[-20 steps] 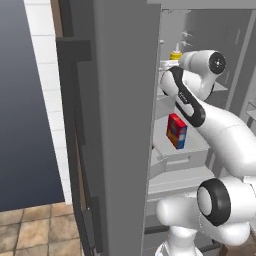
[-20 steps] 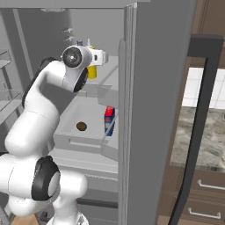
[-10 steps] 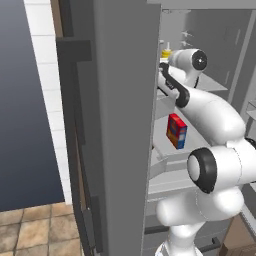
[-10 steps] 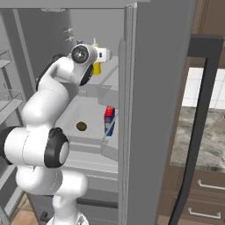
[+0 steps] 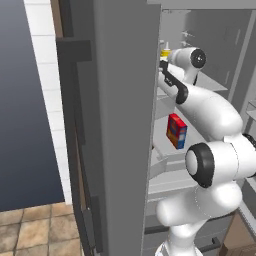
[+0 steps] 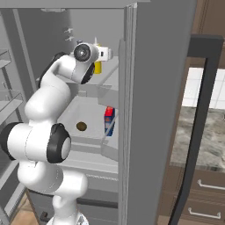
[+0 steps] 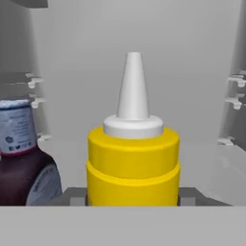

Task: Place the mustard and condiment bottle from the counter to the top shelf of the fridge. If the existing items in the fridge are on the top shelf, move them to other shelves.

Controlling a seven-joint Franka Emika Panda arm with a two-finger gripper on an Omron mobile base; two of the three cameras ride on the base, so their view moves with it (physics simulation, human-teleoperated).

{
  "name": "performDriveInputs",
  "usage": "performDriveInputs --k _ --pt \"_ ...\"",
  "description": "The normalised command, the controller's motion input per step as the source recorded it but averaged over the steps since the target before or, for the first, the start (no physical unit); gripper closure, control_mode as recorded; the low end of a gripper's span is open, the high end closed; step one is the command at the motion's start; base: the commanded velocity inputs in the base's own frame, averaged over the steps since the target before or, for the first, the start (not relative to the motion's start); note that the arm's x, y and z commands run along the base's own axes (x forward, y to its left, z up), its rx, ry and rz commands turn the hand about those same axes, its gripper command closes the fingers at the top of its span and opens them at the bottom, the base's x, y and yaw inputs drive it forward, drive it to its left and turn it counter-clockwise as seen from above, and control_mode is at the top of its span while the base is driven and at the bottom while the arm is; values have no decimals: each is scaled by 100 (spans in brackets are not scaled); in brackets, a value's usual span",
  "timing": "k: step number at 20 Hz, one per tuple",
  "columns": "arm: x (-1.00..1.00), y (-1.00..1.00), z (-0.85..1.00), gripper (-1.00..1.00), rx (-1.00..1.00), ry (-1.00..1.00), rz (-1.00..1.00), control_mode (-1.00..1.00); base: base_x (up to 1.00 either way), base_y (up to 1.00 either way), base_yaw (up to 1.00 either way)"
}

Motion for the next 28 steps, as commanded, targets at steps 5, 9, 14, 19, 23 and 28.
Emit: performDriveInputs --k 5,9,14,19,23,28 --pt "0 0 0 -100 0 0 0 -100 0 0 0" --pt "-2 0 8 -100 0 -2 0 -100 0 0 0" --pt "-18 -1 19 -100 1 -7 0 -100 0 0 0" --pt "-79 -21 21 -100 2 -16 0 -100 0 0 0" --pt "-100 -30 19 -100 1 -19 0 -100 0 0 0" --pt "-100 -17 36 -100 1 -17 -1 -100 0 0 0"
